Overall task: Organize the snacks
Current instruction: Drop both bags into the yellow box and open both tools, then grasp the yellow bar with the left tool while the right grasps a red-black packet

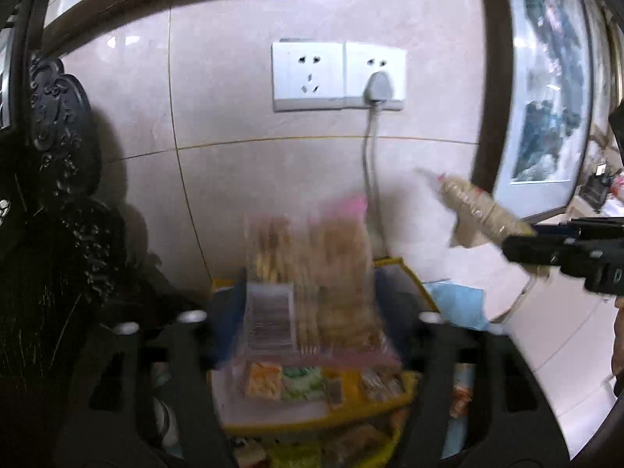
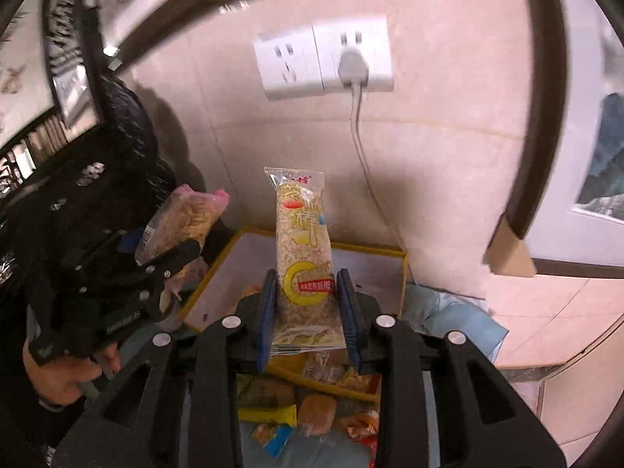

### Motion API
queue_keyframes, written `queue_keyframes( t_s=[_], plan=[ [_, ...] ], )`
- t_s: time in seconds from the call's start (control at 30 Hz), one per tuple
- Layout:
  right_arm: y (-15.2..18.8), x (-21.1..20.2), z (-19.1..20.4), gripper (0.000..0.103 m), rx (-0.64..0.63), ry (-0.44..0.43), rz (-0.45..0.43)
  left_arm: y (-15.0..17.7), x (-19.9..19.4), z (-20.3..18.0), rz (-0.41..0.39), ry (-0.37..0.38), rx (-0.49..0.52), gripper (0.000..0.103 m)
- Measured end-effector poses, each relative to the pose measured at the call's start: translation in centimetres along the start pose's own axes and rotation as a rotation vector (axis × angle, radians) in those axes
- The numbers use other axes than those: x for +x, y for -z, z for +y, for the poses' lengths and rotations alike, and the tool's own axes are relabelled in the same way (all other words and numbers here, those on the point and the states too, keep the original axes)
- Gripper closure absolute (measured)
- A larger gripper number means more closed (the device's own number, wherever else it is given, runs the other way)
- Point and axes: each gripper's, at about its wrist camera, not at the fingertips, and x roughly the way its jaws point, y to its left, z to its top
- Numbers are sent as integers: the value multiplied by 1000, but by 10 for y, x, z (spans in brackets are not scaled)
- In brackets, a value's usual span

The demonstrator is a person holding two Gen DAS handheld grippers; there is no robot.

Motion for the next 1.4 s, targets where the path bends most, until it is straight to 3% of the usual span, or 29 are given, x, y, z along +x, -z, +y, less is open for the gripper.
queue_keyframes(
  t_s=[0.07,0.13,0.23,0.4,0.53,0.63,0.73,0.97,1.0,1.07,1.1,1.13,1.17,1.23,1.33,1.4],
  plan=[
    [2,24,-6,53,22,68,53,6,19,4,45,-47,0,2],
    [9,31,-7,52,24,78,60,18,28,9,93,-50,-7,2],
    [39,35,-13,52,7,91,75,48,23,19,93,-42,-18,2],
    [104,30,-34,52,28,112,90,122,5,23,100,52,-10,2],
    [175,36,-54,47,70,139,168,196,1,-1,200,144,67,2],
    [216,51,-63,46,71,168,269,233,11,-18,288,144,133,2],
    [243,63,-72,46,64,214,326,244,21,-23,311,140,124,2],
    [237,79,-78,44,51,234,345,240,44,-38,310,181,153,2],
    [235,82,-77,44,43,236,347,242,49,-40,317,188,162,5],
    [233,91,-76,44,33,245,354,249,56,-44,348,215,166,21],
    [233,97,-76,44,26,257,358,251,58,-46,363,232,166,40],
    [235,102,-77,44,21,261,364,255,58,-48,362,227,181,68],
    [238,110,-79,58,31,232,399,257,58,-48,367,232,185,70],
    [242,119,-74,58,22,185,435,258,57,-46,376,261,149,80],
    [244,115,-62,60,-21,156,423,260,49,-43,376,289,128,82],
    [245,106,-60,60,14,125,393,261,39,-38,360,289,100,82]
  ],
)
